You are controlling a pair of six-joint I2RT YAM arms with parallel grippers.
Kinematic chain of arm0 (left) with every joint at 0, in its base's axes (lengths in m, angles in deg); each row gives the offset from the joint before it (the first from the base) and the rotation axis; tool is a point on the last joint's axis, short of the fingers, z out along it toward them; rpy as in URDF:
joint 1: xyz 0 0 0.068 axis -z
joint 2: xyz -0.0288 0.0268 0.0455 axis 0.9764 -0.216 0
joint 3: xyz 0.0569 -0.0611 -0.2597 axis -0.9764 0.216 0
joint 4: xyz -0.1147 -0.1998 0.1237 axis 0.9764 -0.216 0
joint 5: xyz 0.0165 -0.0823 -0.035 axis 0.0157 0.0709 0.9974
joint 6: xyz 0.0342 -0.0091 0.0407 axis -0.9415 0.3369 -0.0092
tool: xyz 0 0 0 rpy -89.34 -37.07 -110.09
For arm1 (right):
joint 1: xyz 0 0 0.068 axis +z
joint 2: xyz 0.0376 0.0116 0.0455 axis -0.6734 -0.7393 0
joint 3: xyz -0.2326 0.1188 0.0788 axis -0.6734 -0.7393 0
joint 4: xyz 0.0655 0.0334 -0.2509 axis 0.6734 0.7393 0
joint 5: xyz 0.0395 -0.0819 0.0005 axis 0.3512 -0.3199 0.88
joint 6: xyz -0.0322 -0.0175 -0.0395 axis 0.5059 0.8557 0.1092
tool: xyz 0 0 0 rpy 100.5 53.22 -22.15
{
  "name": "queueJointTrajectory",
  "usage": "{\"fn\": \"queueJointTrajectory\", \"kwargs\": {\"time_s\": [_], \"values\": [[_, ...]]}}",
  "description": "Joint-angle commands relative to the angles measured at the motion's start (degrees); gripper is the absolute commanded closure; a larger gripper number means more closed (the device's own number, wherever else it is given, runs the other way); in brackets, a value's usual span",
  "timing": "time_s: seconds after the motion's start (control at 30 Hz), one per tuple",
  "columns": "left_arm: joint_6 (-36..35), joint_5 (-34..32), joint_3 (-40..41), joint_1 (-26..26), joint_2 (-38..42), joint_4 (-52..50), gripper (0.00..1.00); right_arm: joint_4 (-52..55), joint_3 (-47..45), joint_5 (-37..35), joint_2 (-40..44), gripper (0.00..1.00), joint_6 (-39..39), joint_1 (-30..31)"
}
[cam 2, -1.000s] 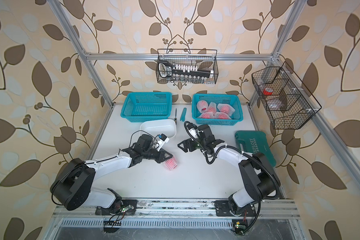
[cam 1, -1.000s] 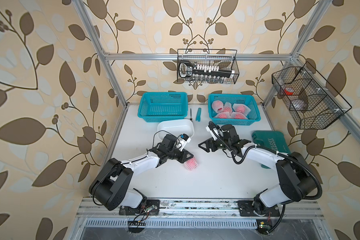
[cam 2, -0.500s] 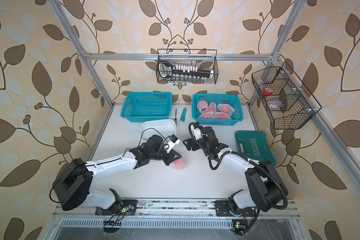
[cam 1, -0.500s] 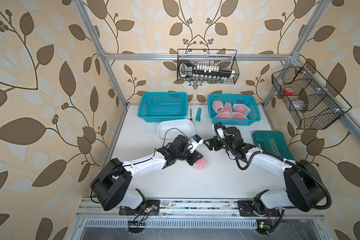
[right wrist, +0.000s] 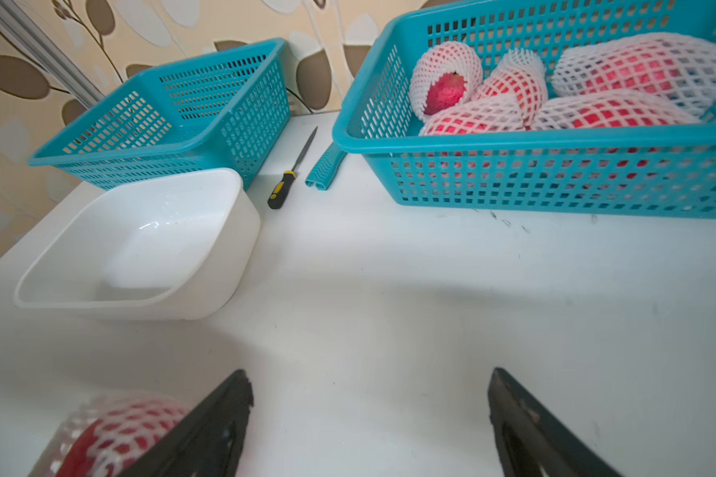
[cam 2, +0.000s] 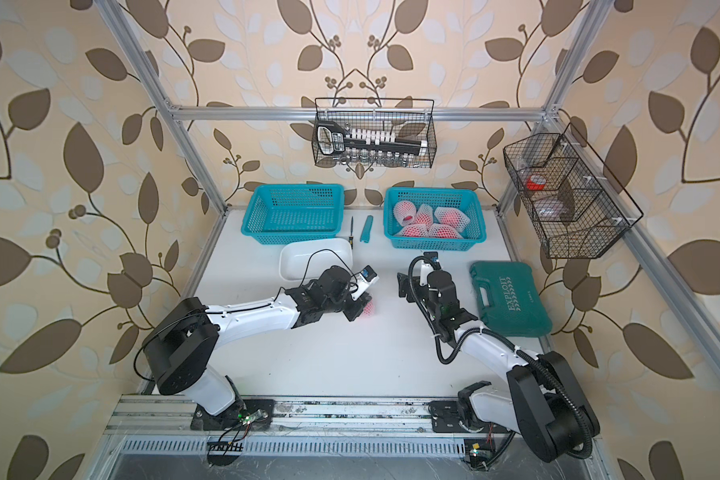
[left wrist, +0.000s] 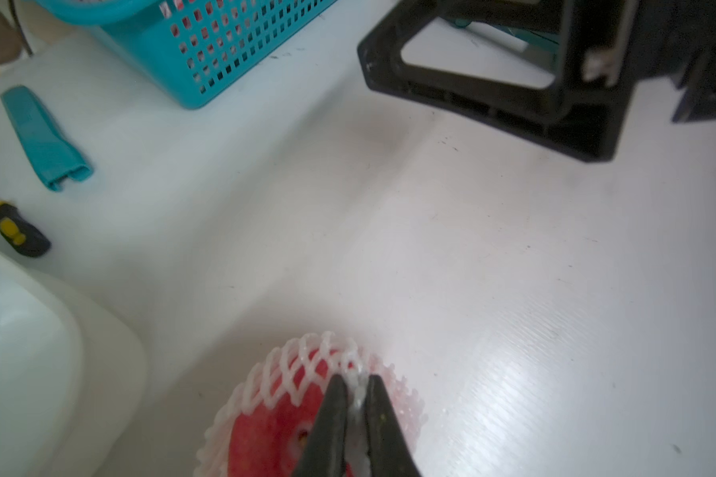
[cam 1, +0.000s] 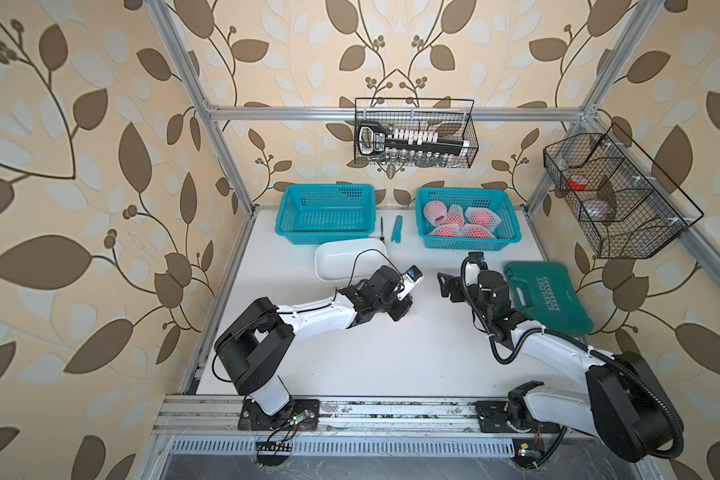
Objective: Remove foam nets from apples
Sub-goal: Adjust the apple at the center of the board.
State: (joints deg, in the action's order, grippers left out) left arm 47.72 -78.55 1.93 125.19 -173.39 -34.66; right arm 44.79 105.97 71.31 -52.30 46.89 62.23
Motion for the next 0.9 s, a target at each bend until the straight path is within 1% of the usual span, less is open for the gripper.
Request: {"fn": "queueJointTrajectory", "kwargs": {"time_s": [0.0, 0.07, 0.1, 0.13, 0.2, 0.23, 0.27, 0.3, 0.33, 0.37, 0.43, 0.47, 0.57, 0.6, 0.63, 0.67, 0.7, 0.73, 0.8, 0.87], "values": [[-4.1, -6.2, -3.3, 2.5, -1.8, -0.9, 0.86, -6.7, -1.7, -2.8, 2.6, 0.11, -0.3, 0.2], [-4.6, -7.0, -3.4, 3.4, -3.2, -0.8, 0.83, -7.9, -2.5, -1.8, 3.4, 0.11, 0.5, 0.1], [-4.5, -7.1, -3.3, 3.7, -4.1, -0.6, 0.79, -8.8, -2.8, -0.5, 3.7, 0.11, 1.0, 0.1], [-4.0, -7.3, -3.3, 3.8, -4.7, -0.7, 0.70, -9.6, -3.1, 0.9, 3.9, 0.11, 1.6, 0.2], [-2.3, -6.5, -2.4, 3.8, -4.5, 0.0, 0.57, -11.6, -3.6, 3.7, 4.0, 0.11, 2.7, 0.2], [-1.7, -5.2, -1.7, 3.8, -3.5, 0.8, 0.50, -12.4, -3.9, 4.9, 4.0, 0.11, 3.0, 0.2], [-0.6, -4.3, -1.0, 3.8, -2.4, 1.4, 0.46, -13.0, -4.1, 5.4, 4.0, 0.11, 3.0, 0.2], [0.6, -3.2, -0.4, 3.8, -0.8, 1.9, 0.44, -13.9, -4.6, 5.8, 4.1, 0.11, 3.1, 0.2], [1.4, -1.6, 0.1, 3.9, 0.7, 2.2, 0.40, -14.7, -5.0, 6.0, 4.2, 0.11, 3.1, 0.2], [2.2, -0.4, 0.3, 3.9, 1.9, 2.3, 0.37, -15.1, -5.3, 6.2, 4.1, 0.11, 3.1, 0.1], [3.0, 1.2, 0.0, 3.8, 4.5, 1.0, 0.32, -15.5, -5.2, 6.6, 3.7, 0.10, 3.2, 0.2], [3.1, 1.7, 0.1, 3.8, 5.9, 0.7, 0.29, -15.4, -5.1, 6.7, 3.4, 0.10, 3.2, 0.1], [3.5, 1.4, 0.8, 3.7, 10.7, 0.2, 0.25, -15.2, -4.8, 7.4, 3.1, 0.09, 2.8, 0.1], [3.5, 1.5, 1.2, 3.4, 13.6, -0.1, 0.24, -15.5, -4.8, 8.1, 3.2, 0.09, 2.8, 0.2], [3.9, 2.0, 1.6, 2.8, 15.0, -0.1, 0.20, -16.0, -5.0, 8.7, 3.2, 0.09, 2.8, 0.2], [5.2, 4.0, 2.0, 1.5, 16.4, -0.2, 0.15, -17.1, -5.2, 9.8, 3.2, 0.09, 3.0, 0.3], [7.2, 7.7, 2.4, -0.7, 17.4, -0.4, 0.13, -19.0, -5.7, 12.4, 3.1, 0.09, 3.4, 0.2], [9.5, 11.3, 3.3, -3.6, 17.7, 0.2, 0.13, -21.4, -6.3, 15.7, 3.0, 0.09, 4.1, 0.3], [15.1, 18.4, 6.1, -9.2, 17.4, 2.9, 0.07, -27.4, -8.3, 22.4, 3.1, 0.09, 5.9, 1.3], [17.4, 23.3, 8.2, -12.0, 16.2, 3.9, 0.05, -28.7, -9.0, 23.9, 3.7, 0.06, 8.0, 3.0]]}}
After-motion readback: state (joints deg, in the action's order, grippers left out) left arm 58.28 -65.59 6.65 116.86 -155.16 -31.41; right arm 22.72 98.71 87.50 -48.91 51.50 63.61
